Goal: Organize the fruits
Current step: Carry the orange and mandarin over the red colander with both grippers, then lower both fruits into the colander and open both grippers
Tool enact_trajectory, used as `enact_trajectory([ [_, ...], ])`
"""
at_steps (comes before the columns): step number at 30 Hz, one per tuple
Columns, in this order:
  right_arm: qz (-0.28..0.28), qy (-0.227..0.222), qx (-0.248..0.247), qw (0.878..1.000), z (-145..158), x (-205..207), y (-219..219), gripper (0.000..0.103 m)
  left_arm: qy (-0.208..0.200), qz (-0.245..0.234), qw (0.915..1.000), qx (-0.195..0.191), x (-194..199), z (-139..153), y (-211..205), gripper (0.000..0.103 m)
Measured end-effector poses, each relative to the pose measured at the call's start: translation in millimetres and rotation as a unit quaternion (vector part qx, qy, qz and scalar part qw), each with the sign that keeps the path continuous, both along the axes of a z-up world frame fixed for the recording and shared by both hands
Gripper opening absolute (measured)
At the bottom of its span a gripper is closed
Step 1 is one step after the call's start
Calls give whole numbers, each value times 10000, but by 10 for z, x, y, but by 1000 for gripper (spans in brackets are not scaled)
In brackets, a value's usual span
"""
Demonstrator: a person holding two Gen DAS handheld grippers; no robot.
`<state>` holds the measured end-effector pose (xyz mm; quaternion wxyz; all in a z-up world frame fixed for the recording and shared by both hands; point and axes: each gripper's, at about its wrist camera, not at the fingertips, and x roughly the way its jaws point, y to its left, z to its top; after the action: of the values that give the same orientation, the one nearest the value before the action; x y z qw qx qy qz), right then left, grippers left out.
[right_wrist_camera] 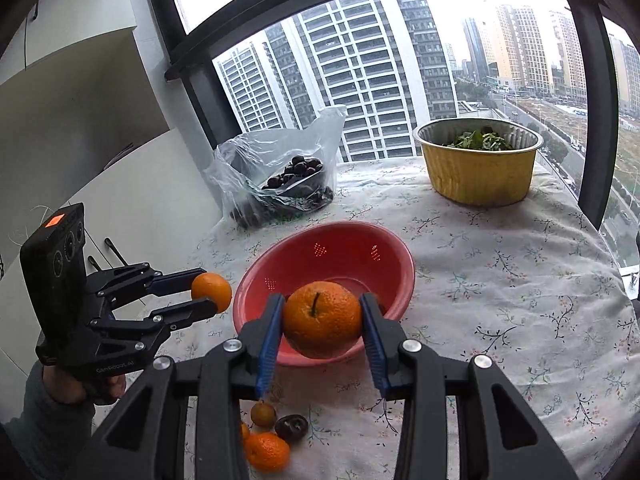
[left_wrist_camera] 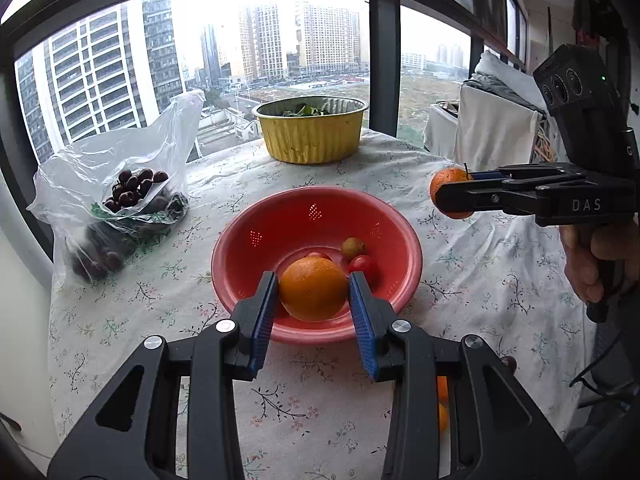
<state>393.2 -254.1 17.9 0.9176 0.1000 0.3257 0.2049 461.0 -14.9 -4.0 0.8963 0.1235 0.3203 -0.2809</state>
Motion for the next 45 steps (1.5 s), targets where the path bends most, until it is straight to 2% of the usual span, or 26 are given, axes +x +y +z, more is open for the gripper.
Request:
enact_trajectory([
  [5,5,391,-204,9990,-246,419,192,41,189,89,9997,146,454,-231,-156,34],
  [11,111,536,-598,9967,-439,574,392,41,333,98,9991,238,725,-423,-250,34],
  [15,159,572,-823,9948,-539,631,486,41,373,147,9988,282,757,-569,-266,34],
  [23,99,546,-1028,9931,-599,723,532,41,278,160,9988,358,652,-578,-273,35],
  [25,104,544,-1067,9927,-597,729,548,42,259,196,9988,375,638,-577,-269,41],
  [27,104,531,-1105,9924,-603,739,558,43,242,233,9986,396,637,-584,-259,55],
  [31,17,453,-1098,9929,-581,734,534,53,232,278,9988,330,630,-571,-218,57],
  [35,-34,443,-1050,9935,-541,695,496,56,159,273,9991,296,553,-492,-202,58],
  [38,-58,383,-971,9945,-493,607,444,56,78,270,9992,289,434,-423,-186,70],
  [40,-71,321,-937,9951,-455,533,406,57,37,254,9994,251,328,-372,-164,73],
  [43,-103,239,-838,9961,-396,365,324,66,-43,280,9994,210,124,-317,-116,88],
  [44,-86,197,-767,9968,-373,293,295,69,-62,290,9994,191,51,-304,-97,97],
  [45,-68,153,-714,9973,-350,215,268,73,-80,287,9994,180,-26,-297,-80,102],
])
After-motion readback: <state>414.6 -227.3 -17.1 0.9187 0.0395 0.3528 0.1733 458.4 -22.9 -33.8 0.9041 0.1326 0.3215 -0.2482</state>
